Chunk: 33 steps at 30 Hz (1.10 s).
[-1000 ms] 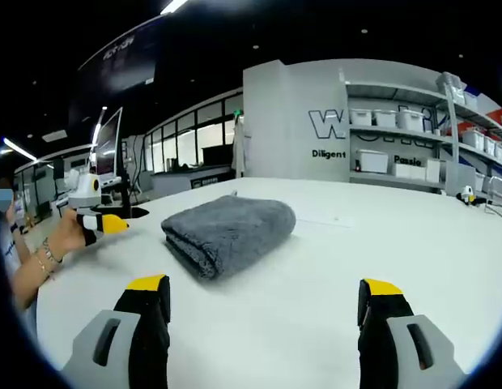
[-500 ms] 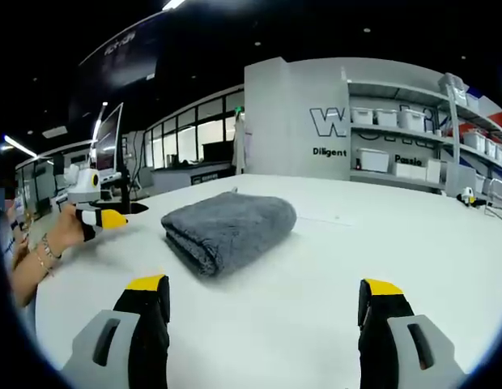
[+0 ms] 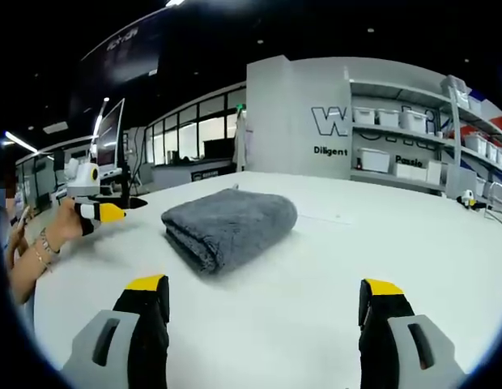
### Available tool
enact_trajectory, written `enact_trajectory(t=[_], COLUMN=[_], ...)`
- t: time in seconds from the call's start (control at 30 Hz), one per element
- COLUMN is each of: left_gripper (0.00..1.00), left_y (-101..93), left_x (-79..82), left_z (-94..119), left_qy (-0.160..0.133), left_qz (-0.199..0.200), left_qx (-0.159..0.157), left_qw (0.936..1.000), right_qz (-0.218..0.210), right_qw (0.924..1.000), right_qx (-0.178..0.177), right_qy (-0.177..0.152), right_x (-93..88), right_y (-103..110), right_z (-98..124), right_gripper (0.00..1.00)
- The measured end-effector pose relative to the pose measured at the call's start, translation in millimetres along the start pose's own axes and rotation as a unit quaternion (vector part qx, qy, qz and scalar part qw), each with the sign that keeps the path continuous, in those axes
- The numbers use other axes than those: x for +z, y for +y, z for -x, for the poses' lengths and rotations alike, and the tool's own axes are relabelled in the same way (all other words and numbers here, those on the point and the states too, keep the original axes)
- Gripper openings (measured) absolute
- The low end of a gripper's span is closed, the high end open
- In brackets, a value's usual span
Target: Open the folded towel by lifting each exposed corner and separating the folded layers until the towel lies flat within the target outline without major curled edges
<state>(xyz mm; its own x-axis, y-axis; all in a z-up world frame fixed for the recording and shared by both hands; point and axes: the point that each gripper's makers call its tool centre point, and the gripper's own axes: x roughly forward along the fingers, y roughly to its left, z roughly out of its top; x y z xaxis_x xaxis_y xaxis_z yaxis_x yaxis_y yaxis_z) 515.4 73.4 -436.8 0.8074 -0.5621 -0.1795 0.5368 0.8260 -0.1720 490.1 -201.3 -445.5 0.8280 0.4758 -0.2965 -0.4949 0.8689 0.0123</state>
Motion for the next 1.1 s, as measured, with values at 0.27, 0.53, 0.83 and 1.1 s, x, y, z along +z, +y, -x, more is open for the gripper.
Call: enact_trajectory(t=[0.27, 0.53, 0.83, 1.1], left_gripper=[0.99, 0.99, 0.99, 0.99], left_y=[6.8, 5.9, 3.4, 3.5], left_x=[3.6, -0.9, -0.5, -0.9], left_z=[3, 3, 3, 4], left_qy=[-0.01, -0.001, 0.002, 0.004], left_qz=[0.013, 0.017, 0.012, 0.012], left_qx=[0.005, 0.002, 0.0, 0.001], left_qw=[0.9999, 0.9999, 0.9999, 0.9999], right_qz=[0.02, 0.047, 0.058, 0.06], right_qw=[0.9998, 0.9987, 0.9981, 0.998], right_qx=[0.005, 0.016, 0.017, 0.021], right_qy=[-0.007, -0.013, -0.006, -0.005], right_x=[4.5, 11.0, 10.2, 10.3], right_y=[7, 18, 20, 22], right_z=[-1, -1, -3, -4], right_gripper=[0.99, 0.98, 0.97, 0.97])
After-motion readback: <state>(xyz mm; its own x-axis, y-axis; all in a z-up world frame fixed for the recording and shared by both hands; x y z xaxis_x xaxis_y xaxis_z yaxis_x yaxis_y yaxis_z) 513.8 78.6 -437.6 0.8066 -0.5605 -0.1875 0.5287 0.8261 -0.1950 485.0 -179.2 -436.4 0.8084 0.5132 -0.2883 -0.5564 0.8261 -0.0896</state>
